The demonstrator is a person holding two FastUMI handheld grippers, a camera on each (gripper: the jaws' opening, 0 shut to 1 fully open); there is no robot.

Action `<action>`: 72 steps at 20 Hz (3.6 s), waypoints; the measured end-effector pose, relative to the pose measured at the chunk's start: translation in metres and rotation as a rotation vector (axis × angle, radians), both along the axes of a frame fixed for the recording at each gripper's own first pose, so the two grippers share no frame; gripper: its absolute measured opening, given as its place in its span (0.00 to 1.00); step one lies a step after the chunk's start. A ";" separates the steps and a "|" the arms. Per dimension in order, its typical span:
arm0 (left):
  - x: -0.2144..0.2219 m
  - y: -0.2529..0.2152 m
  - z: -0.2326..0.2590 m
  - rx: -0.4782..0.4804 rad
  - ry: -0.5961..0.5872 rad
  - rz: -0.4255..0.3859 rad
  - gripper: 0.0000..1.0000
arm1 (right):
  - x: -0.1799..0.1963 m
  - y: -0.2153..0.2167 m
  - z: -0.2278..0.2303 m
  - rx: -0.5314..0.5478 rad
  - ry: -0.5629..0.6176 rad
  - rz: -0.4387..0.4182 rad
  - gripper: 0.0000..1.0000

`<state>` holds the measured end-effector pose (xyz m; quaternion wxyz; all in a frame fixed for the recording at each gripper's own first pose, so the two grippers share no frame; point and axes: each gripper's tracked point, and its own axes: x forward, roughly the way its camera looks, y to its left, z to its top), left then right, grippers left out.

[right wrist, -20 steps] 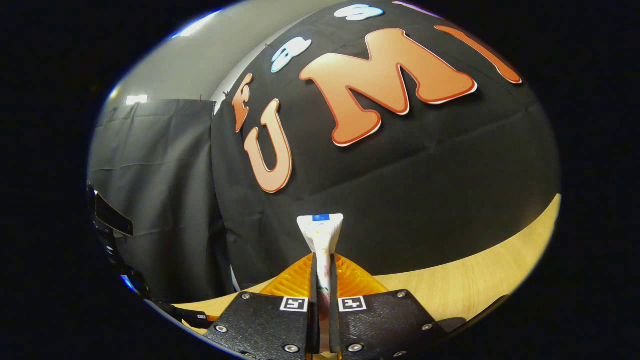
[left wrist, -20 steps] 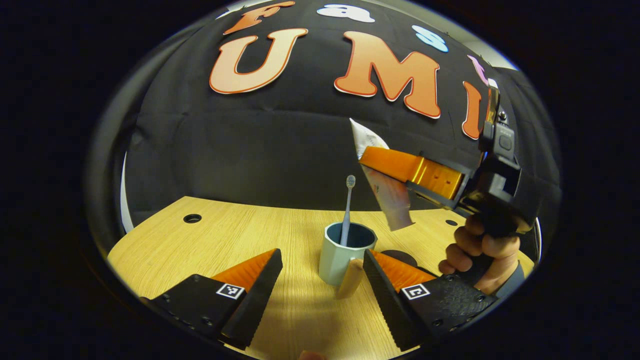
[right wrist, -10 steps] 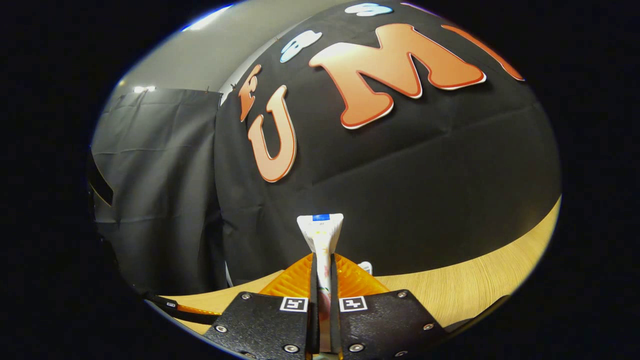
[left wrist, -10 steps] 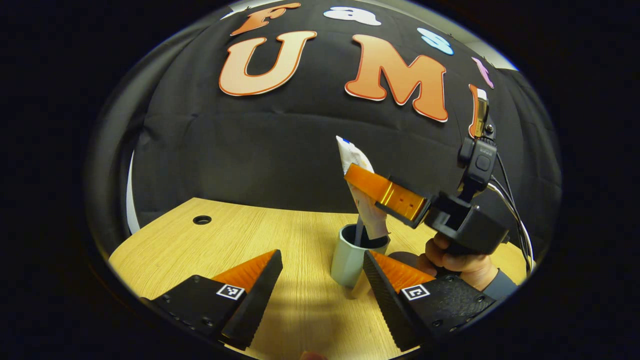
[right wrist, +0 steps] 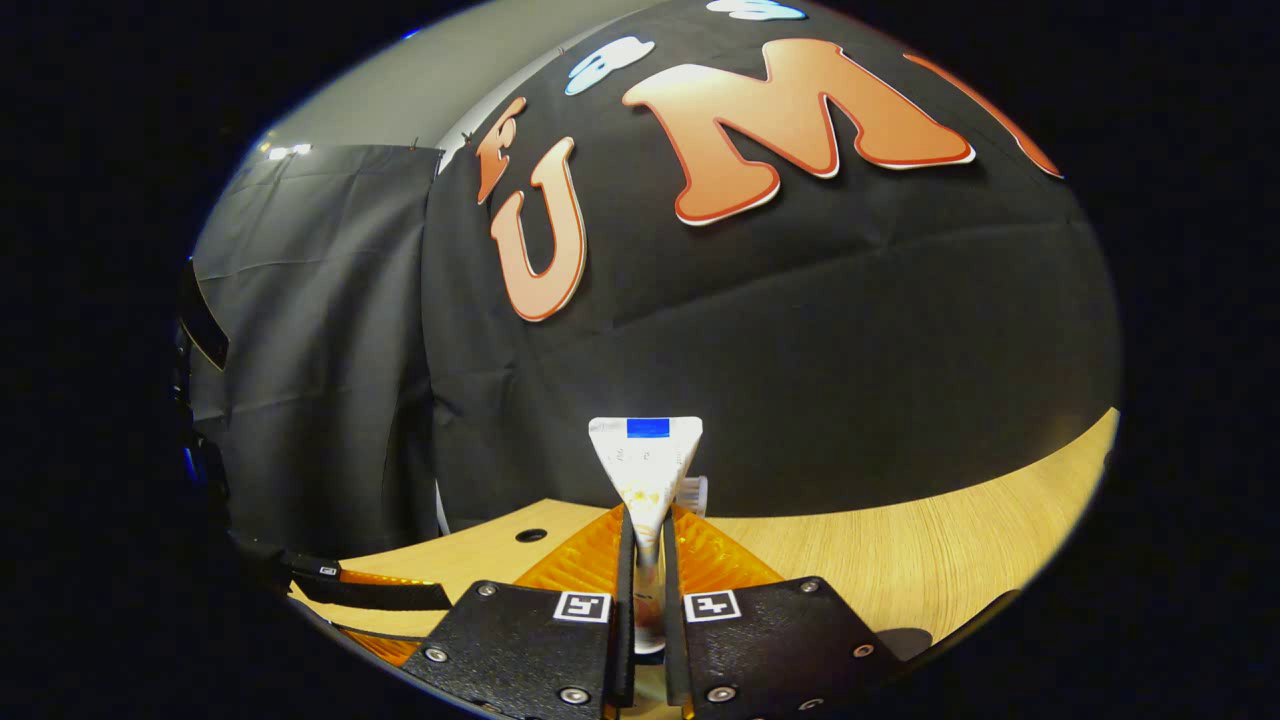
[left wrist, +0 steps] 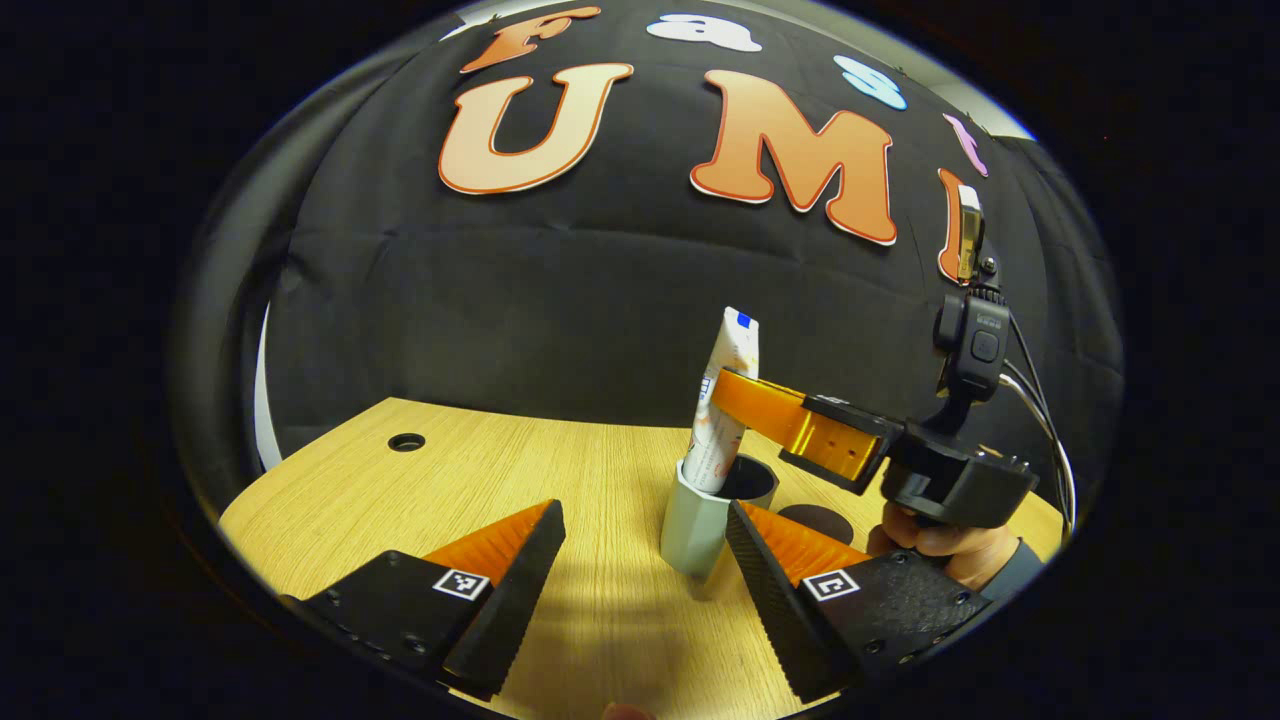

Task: Put the toothbrush and toothpaste on the desktop into the cup, then pick up the cup and place it on the coaster on the desktop.

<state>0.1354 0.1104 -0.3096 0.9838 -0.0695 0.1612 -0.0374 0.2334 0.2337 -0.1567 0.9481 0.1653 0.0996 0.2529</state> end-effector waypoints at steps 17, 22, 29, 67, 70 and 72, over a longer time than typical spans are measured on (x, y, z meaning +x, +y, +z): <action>0.011 -0.045 0.032 0.064 0.122 -0.095 0.97 | -0.071 -0.118 0.074 -0.080 -0.042 -0.083 0.87; 0.018 -0.059 0.026 0.062 0.267 -0.149 0.97 | -0.097 -0.165 0.101 -0.099 -0.096 -0.133 0.92; 0.029 -0.076 -0.001 0.125 0.487 -0.189 0.98 | -0.137 -0.227 0.118 -0.158 -0.137 -0.184 0.92; 0.035 -0.069 -0.073 0.048 0.718 -0.031 0.21 | -0.241 -0.313 0.129 -0.116 -0.177 -0.304 0.92; 0.037 -0.067 -0.050 0.063 0.645 -0.024 0.21 | -0.242 -0.322 0.130 -0.098 -0.175 -0.322 0.92; 0.033 -0.067 -0.052 0.078 0.636 -0.022 0.20 | -0.247 -0.326 0.127 -0.092 -0.170 -0.328 0.92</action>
